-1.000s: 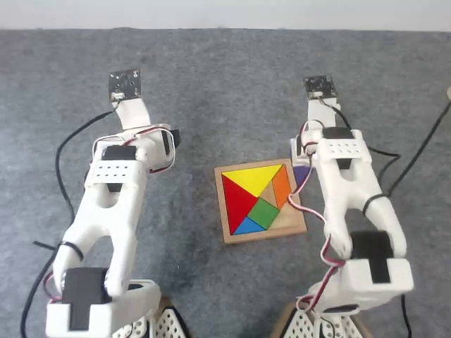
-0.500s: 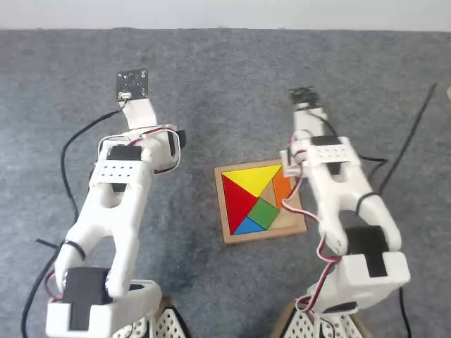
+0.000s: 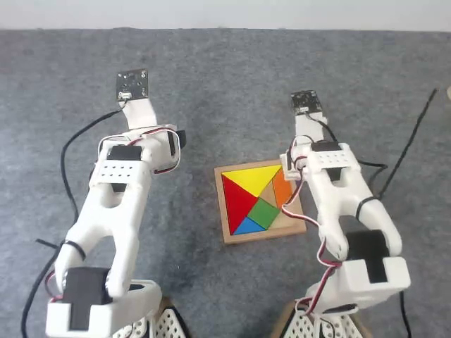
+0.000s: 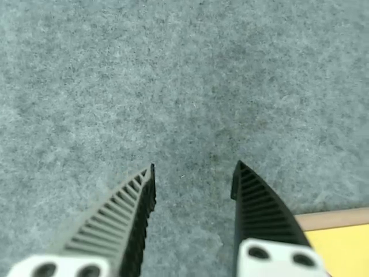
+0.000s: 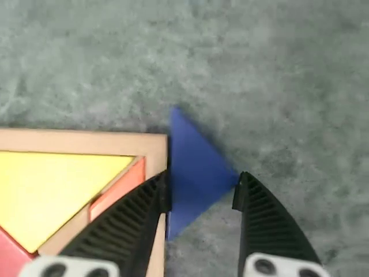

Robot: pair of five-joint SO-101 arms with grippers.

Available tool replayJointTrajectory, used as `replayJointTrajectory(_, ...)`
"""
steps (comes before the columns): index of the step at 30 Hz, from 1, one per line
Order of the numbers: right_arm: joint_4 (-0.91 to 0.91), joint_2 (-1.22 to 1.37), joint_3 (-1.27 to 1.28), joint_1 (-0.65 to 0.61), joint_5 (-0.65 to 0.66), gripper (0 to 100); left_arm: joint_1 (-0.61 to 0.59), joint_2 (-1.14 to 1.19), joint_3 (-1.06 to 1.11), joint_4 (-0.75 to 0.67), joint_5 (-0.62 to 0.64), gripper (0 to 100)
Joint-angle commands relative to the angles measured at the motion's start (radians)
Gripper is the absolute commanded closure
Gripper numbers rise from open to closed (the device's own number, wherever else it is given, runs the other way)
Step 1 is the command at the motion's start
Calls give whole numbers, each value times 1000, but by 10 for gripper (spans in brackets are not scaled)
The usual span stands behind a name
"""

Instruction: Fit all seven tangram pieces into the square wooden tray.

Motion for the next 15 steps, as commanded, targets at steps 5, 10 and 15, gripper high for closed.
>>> replayJointTrajectory(5,99,84,-106,-18,28,809,6,-15,-4,-18,-11,788)
replayJointTrajectory(10,148,137,-176,44,21,809,5,-15,-4,-18,-11,788)
replayJointTrajectory(15,163,137,-181,116,31,809,6,-15,-4,-18,-11,788)
